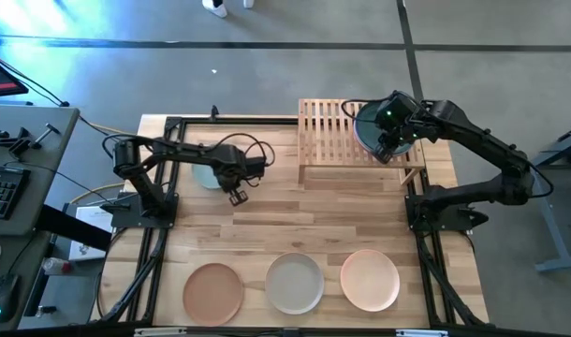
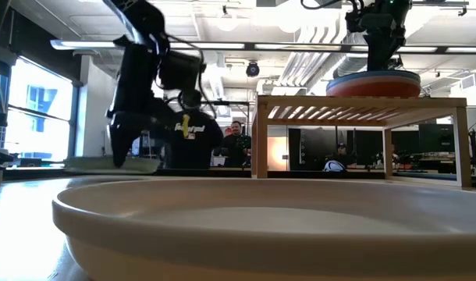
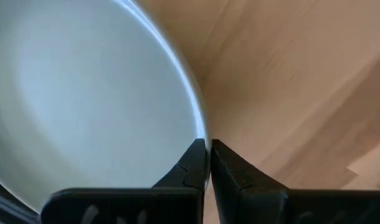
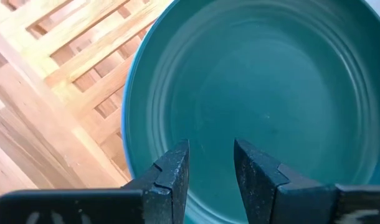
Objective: Place and stack plates onto a shelf
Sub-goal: Put the light blue on the shelf
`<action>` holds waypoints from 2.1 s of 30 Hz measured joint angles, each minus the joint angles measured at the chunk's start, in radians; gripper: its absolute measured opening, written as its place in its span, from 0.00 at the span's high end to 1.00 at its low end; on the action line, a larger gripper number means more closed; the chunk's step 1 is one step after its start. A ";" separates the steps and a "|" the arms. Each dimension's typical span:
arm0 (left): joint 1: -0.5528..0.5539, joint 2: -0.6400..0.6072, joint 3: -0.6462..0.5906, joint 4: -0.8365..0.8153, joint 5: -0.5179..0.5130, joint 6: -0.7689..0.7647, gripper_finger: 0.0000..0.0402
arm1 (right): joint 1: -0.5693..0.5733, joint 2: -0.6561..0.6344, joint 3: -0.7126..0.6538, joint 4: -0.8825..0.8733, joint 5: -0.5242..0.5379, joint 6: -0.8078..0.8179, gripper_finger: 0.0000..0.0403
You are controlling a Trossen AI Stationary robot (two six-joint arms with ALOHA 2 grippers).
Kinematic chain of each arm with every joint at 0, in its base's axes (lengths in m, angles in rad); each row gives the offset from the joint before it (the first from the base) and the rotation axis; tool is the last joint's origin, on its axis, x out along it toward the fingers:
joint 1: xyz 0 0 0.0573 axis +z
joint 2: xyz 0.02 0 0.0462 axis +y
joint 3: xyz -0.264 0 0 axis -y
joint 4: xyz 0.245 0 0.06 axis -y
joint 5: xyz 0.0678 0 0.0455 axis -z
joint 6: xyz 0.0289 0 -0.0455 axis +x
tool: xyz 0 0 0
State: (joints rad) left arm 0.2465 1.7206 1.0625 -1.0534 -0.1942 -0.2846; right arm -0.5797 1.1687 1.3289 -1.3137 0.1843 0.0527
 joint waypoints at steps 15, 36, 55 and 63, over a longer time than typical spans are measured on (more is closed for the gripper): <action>-0.004 0.000 0.321 -0.255 -0.240 0.328 1.00 | 0.000 0.003 0.026 0.087 -0.048 0.108 0.74; 0.004 -0.001 0.584 -0.017 -0.350 1.177 1.00 | 0.019 0.004 0.373 0.297 0.043 0.177 0.74; 0.024 0.000 0.585 0.325 -0.195 1.639 0.99 | 0.020 0.137 0.372 0.211 0.029 0.286 0.74; 0.034 0.000 0.585 0.312 -0.174 1.625 0.99 | 0.019 0.190 0.372 0.278 0.018 0.342 0.74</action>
State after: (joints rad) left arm 0.2810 1.7203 1.6474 -0.7418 -0.3683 1.3399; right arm -0.5602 1.3585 1.7012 -1.0359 0.2018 0.3946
